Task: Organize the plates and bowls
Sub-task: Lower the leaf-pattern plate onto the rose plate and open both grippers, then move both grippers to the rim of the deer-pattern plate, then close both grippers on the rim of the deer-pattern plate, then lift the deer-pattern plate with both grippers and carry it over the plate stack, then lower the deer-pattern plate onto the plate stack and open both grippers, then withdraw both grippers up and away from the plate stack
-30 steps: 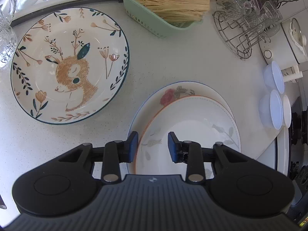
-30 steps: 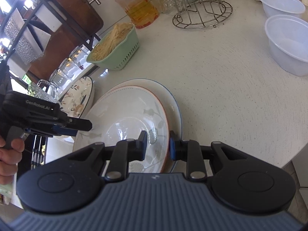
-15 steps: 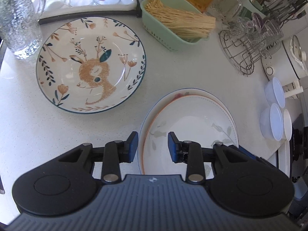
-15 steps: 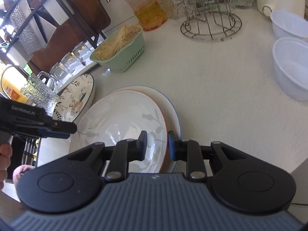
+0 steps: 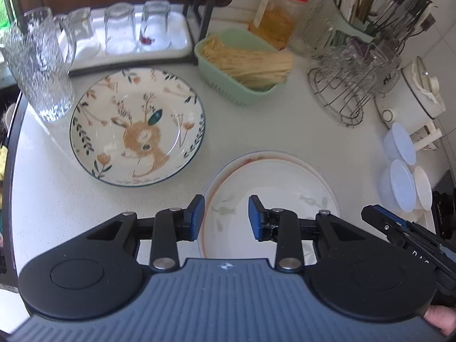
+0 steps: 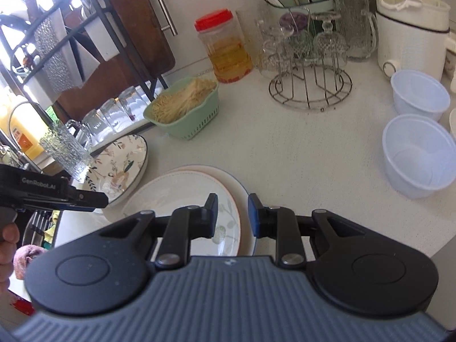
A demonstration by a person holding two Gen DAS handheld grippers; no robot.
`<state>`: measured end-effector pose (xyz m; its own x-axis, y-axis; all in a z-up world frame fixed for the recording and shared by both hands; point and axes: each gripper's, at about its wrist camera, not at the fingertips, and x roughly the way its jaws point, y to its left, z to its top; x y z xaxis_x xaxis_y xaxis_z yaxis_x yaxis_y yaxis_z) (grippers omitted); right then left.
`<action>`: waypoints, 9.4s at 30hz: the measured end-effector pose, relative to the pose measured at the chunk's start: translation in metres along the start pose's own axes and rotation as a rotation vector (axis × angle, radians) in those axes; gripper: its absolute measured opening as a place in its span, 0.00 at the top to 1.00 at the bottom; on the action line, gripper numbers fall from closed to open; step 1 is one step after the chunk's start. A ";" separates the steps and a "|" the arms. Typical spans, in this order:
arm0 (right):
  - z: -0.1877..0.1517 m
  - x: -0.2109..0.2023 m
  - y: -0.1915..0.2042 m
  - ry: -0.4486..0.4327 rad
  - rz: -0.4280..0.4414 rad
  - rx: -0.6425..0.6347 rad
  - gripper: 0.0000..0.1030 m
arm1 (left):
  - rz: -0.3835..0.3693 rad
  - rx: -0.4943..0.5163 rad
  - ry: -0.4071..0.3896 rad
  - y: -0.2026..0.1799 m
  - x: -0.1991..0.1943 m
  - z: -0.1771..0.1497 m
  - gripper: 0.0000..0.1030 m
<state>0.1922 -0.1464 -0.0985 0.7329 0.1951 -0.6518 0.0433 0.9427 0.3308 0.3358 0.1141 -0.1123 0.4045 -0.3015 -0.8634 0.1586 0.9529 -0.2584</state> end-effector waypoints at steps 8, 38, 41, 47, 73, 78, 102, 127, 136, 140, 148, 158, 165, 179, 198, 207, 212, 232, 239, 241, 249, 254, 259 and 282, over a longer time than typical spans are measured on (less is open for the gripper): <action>0.015 -0.030 0.012 -0.061 0.055 -0.047 0.74 | 0.002 0.058 -0.077 -0.030 -0.029 -0.002 0.64; 0.019 -0.050 0.049 -0.087 0.150 -0.193 0.74 | 0.015 0.008 -0.153 -0.028 -0.064 -0.036 0.63; 0.017 -0.039 0.060 -0.069 0.159 -0.211 0.74 | 0.030 -0.005 -0.151 -0.015 -0.064 -0.036 0.63; 0.016 -0.026 0.078 -0.043 0.185 -0.236 0.74 | 0.051 -0.034 -0.140 0.008 -0.063 -0.034 0.63; 0.035 0.060 0.122 0.005 0.165 -0.211 0.74 | 0.076 -0.002 -0.095 0.075 -0.012 0.032 0.44; 0.040 0.082 0.134 0.046 0.162 -0.206 0.74 | 0.074 -0.012 -0.077 0.093 -0.002 0.043 0.44; 0.057 0.203 0.141 0.230 0.056 -0.140 0.65 | 0.075 -0.162 0.027 0.190 0.072 0.076 0.44; 0.059 0.211 0.132 0.299 0.150 -0.043 0.71 | 0.003 -0.126 0.017 0.192 0.063 0.076 0.64; 0.069 0.150 0.117 0.223 0.168 -0.033 0.71 | -0.024 -0.110 -0.034 0.157 0.021 0.073 0.64; 0.073 0.126 0.105 0.194 0.168 -0.021 0.71 | -0.049 -0.121 -0.047 0.137 0.006 0.071 0.64; 0.075 0.083 0.082 0.152 0.161 0.001 0.71 | -0.069 -0.100 -0.058 0.089 -0.015 0.061 0.64; 0.062 0.045 0.048 0.125 0.137 0.023 0.71 | -0.098 -0.080 -0.052 0.048 -0.023 0.046 0.64; 0.048 0.026 0.017 0.080 0.146 0.083 0.71 | -0.132 -0.050 -0.025 0.025 -0.017 0.033 0.64; 0.000 0.022 -0.026 0.118 0.118 0.144 0.71 | -0.107 0.027 0.087 -0.007 0.024 0.011 0.64; -0.024 0.043 -0.026 0.203 0.130 0.058 0.71 | 0.005 0.058 0.132 -0.010 0.056 0.003 0.64; -0.020 0.046 -0.023 0.201 0.126 0.034 0.71 | 0.029 0.042 0.151 -0.009 0.059 0.002 0.64; -0.018 0.047 -0.022 0.196 0.115 0.028 0.71 | 0.040 0.051 0.167 -0.010 0.062 0.002 0.64; -0.011 0.057 -0.014 0.190 0.072 0.001 0.72 | -0.019 -0.138 0.266 0.019 0.052 0.014 0.65; -0.007 0.057 -0.015 0.177 0.081 0.005 0.72 | 0.010 -0.114 0.273 0.019 0.051 0.010 0.65; -0.006 0.054 -0.014 0.164 0.080 0.000 0.72 | 0.030 -0.091 0.259 0.014 0.049 0.010 0.65; 0.007 0.031 -0.011 0.118 0.091 -0.050 0.72 | 0.000 -0.128 0.171 0.015 0.029 0.008 0.65; 0.022 0.010 -0.012 0.076 0.096 -0.071 0.72 | 0.022 -0.052 0.098 -0.006 0.010 0.008 0.65; 0.038 -0.016 -0.013 0.018 0.111 -0.100 0.72 | 0.008 0.015 -0.024 -0.044 -0.017 0.002 0.65; 0.022 -0.107 0.038 -0.192 0.033 -0.119 0.72 | -0.014 0.186 -0.331 -0.083 -0.129 -0.047 0.65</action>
<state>0.1306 -0.1369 -0.0013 0.8490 0.1814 -0.4963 -0.0544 0.9642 0.2594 0.2279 0.0761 0.0004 0.6657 -0.3374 -0.6656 0.3143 0.9357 -0.1600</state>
